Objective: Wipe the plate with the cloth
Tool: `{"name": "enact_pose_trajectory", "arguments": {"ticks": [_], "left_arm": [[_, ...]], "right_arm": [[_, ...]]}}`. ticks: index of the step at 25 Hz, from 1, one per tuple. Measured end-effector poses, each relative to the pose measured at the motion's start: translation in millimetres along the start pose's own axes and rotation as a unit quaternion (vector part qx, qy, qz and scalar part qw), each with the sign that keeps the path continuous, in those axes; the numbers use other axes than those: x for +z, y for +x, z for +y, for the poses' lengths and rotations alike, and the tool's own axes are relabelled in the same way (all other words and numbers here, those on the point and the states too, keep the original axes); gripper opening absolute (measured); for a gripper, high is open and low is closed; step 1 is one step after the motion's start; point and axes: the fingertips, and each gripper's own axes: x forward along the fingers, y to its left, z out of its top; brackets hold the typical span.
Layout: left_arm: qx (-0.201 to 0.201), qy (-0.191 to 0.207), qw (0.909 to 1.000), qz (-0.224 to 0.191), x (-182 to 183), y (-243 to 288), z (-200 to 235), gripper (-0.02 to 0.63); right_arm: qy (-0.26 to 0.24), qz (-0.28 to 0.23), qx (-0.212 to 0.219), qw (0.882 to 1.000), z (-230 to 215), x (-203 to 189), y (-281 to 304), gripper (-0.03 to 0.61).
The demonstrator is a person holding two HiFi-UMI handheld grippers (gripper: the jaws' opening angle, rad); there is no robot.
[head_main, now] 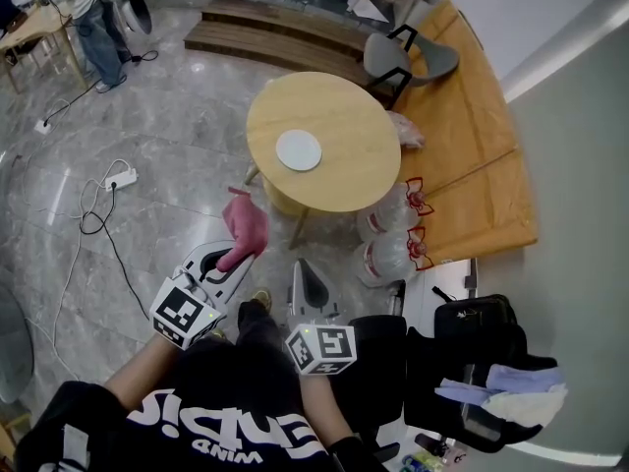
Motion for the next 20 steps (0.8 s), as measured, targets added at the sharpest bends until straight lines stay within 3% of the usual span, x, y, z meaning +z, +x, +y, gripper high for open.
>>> {"name": "enact_pose_trajectory", "arguments": {"ticks": [20], "left_arm": [[0.029, 0.001, 0.9996, -0.004, 24.6, 113.0, 47.2, 0.046]], "right_arm": [[-0.005, 0.011, 0.035, 0.999, -91.2, 34.7, 78.0, 0.021]]}}
